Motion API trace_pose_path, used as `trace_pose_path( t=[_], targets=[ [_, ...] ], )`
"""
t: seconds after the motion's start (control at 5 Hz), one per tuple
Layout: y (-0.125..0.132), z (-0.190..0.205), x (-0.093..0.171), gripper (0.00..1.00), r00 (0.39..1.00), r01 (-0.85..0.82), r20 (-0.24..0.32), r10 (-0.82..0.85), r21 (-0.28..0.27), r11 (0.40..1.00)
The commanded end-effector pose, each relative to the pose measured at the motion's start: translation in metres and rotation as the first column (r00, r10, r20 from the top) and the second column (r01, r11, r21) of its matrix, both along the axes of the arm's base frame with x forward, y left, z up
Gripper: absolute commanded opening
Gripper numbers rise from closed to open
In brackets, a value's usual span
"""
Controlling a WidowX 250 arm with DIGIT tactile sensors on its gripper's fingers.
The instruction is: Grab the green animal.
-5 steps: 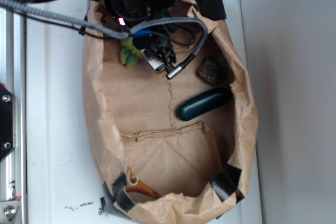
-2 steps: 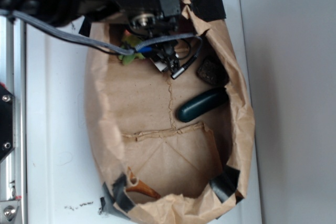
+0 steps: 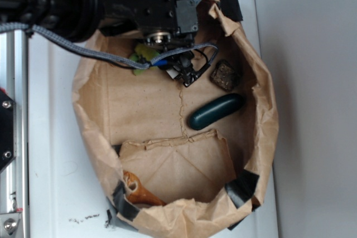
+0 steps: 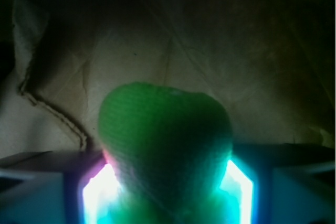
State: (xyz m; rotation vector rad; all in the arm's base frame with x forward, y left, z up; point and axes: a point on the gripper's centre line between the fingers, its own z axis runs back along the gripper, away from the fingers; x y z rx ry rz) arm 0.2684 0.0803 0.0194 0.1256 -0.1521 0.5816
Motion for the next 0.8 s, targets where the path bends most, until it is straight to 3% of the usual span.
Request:
trace_pose_path(
  t=[0.0,0.2,0.4,0.6],
  targets=[
    [-0.024,0.087,0.007,0.0,0.987,0.129,0.114,-0.116,-0.115,0.985],
    [-0.046,0.12,0.006,0.0,0.974,0.179,0.159,-0.16,-0.111,0.978],
    [-0.066,0.144,-0.004,0.0,0.927,0.338,0.202,-0.316,-0.079,0.938],
    [-0.065,0.141,-0.01,0.0,0.925,0.332,0.219,-0.309,-0.073,0.94]
  ],
)
